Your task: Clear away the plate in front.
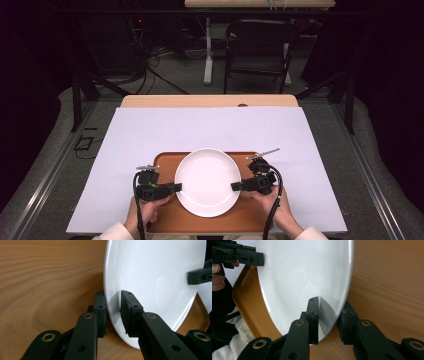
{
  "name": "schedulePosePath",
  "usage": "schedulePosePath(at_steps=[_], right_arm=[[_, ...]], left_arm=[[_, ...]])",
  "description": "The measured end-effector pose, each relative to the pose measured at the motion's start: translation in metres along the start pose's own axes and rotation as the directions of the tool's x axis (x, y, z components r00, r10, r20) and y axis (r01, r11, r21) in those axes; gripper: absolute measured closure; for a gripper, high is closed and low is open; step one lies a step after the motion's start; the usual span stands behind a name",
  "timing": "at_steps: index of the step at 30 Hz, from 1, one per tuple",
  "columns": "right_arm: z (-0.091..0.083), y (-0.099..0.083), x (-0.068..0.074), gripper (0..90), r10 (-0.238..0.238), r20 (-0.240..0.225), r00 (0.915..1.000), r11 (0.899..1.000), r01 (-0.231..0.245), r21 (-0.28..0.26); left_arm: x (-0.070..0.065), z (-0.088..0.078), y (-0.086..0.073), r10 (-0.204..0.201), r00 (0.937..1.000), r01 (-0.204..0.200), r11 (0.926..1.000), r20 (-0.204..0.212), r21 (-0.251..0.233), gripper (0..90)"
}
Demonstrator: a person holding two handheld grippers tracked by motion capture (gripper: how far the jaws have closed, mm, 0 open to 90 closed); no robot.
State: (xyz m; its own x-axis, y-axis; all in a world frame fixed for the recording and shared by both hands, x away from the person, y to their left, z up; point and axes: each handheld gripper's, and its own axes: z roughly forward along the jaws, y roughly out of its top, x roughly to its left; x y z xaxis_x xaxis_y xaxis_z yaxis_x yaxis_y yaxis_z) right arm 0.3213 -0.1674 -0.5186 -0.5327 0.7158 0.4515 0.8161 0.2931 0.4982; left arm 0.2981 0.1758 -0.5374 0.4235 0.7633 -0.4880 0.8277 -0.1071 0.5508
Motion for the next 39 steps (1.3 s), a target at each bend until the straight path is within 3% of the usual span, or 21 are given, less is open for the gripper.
schedulePosePath(at_steps=[9,19,23,24,25,31,39], right_arm=[[0.006,0.0,0.003,67.5,-0.043,0.035,0.9985,0.998,0.041,0.05],[0.009,0.0,0.006,63.4,-0.065,0.05,0.9966,0.993,0.06,0.097],[0.01,-0.001,0.007,62.2,-0.077,0.054,0.9955,0.992,0.071,0.106],[0.011,0.0,0.004,61.6,-0.128,0.049,0.9905,0.988,0.123,0.098],[0.01,-0.001,0.008,61.0,-0.079,0.062,0.9949,0.991,0.072,0.116],[0.01,-0.003,0.01,56.8,-0.095,0.071,0.993,0.987,0.085,0.134],[0.013,-0.004,0.015,52.6,-0.12,0.081,0.9894,0.981,0.106,0.163]], left_arm=[[-0.007,0.0,0.0,0.094,0.9945,-0.093,0.9954,-0.046,0.021,71.4],[-0.005,0.002,-0.003,0.088,0.995,-0.087,0.9957,-0.048,0.033,70.1],[-0.007,0.001,-0.004,0.112,0.9924,-0.11,0.9932,-0.053,0.039,70.0],[-0.007,0.001,-0.005,0.111,0.9923,-0.109,0.9933,-0.054,0.038,70.0],[-0.007,0.001,-0.005,0.115,0.9919,-0.113,0.9928,-0.054,0.041,69.9],[-0.008,0.002,-0.007,0.141,0.9874,-0.136,0.9883,-0.072,0.069,69.0],[-0.007,-0.001,-0.011,0.125,0.9906,-0.119,0.9885,-0.056,0.092,68.6]])
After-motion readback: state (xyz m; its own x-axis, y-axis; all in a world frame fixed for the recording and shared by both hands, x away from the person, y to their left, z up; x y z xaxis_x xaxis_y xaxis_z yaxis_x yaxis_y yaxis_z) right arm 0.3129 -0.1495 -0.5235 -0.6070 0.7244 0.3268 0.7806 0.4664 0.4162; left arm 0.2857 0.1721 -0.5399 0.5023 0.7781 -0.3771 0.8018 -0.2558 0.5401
